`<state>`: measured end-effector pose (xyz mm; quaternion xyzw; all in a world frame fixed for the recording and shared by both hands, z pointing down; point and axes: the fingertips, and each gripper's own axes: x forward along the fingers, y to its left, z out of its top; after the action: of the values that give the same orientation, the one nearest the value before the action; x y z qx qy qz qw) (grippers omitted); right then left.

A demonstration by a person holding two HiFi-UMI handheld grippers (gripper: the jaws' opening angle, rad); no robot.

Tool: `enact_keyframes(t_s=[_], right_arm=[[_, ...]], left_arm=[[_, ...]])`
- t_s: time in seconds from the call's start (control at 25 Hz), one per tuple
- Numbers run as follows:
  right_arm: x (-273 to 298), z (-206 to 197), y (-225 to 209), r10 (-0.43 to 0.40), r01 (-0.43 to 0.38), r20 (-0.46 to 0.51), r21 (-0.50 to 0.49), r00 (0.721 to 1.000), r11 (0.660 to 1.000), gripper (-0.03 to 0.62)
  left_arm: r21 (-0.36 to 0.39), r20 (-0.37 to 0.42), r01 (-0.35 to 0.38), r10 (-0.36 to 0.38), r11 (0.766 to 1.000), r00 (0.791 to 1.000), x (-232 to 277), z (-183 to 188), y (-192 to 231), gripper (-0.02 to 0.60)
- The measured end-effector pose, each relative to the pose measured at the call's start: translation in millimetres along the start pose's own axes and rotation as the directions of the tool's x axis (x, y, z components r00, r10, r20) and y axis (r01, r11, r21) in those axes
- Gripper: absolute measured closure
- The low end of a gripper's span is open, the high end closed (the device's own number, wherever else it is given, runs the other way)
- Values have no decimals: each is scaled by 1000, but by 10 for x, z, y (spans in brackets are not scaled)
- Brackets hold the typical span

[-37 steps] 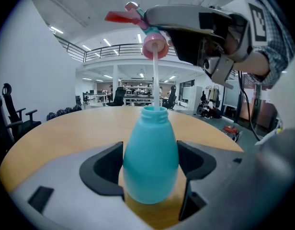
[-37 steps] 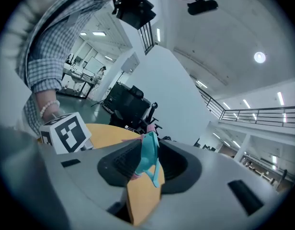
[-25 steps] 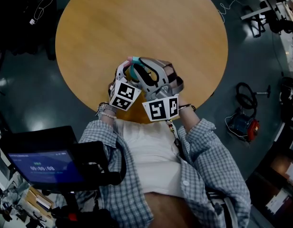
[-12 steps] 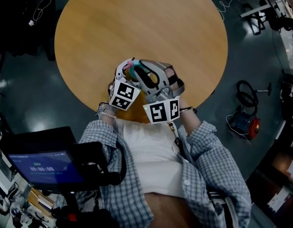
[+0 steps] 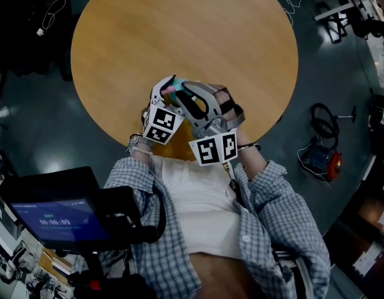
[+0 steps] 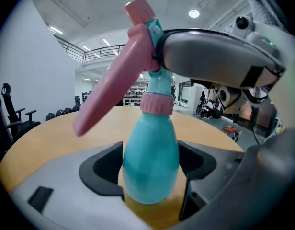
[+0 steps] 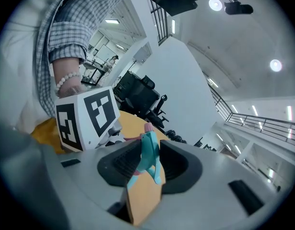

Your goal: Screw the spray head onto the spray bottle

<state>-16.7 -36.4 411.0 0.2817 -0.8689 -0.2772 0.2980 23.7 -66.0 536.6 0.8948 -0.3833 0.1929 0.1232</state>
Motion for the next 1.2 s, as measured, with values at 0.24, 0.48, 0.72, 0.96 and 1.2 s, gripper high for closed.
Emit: enact_keyframes(t_s=[0.24, 0.48, 0.72, 0.96, 1.2], right_arm=[[32, 10, -81, 81, -79, -9, 124, 997, 989, 446], [33, -12, -105, 128, -126, -4, 152, 992, 980, 422], [-142, -193, -220, 264, -297, 136, 382, 955, 875, 422], [-80, -524, -5, 533, -553, 168, 389, 829, 737, 422], [129, -445, 190, 660, -687, 212, 339, 721, 642, 424]], left_arm=[[-4, -1, 1, -1, 1000, 1000, -1, -2, 15, 219], [-4, -1, 2, -2, 1000, 1000, 7, -10, 10, 219], [-1, 0, 7, -7, 1000, 1000, -6, -17, 7, 219], [3, -1, 12, -12, 1000, 1000, -23, -27, 14, 219], [15, -7, 22, -22, 1000, 1000, -35, -52, 4, 219]])
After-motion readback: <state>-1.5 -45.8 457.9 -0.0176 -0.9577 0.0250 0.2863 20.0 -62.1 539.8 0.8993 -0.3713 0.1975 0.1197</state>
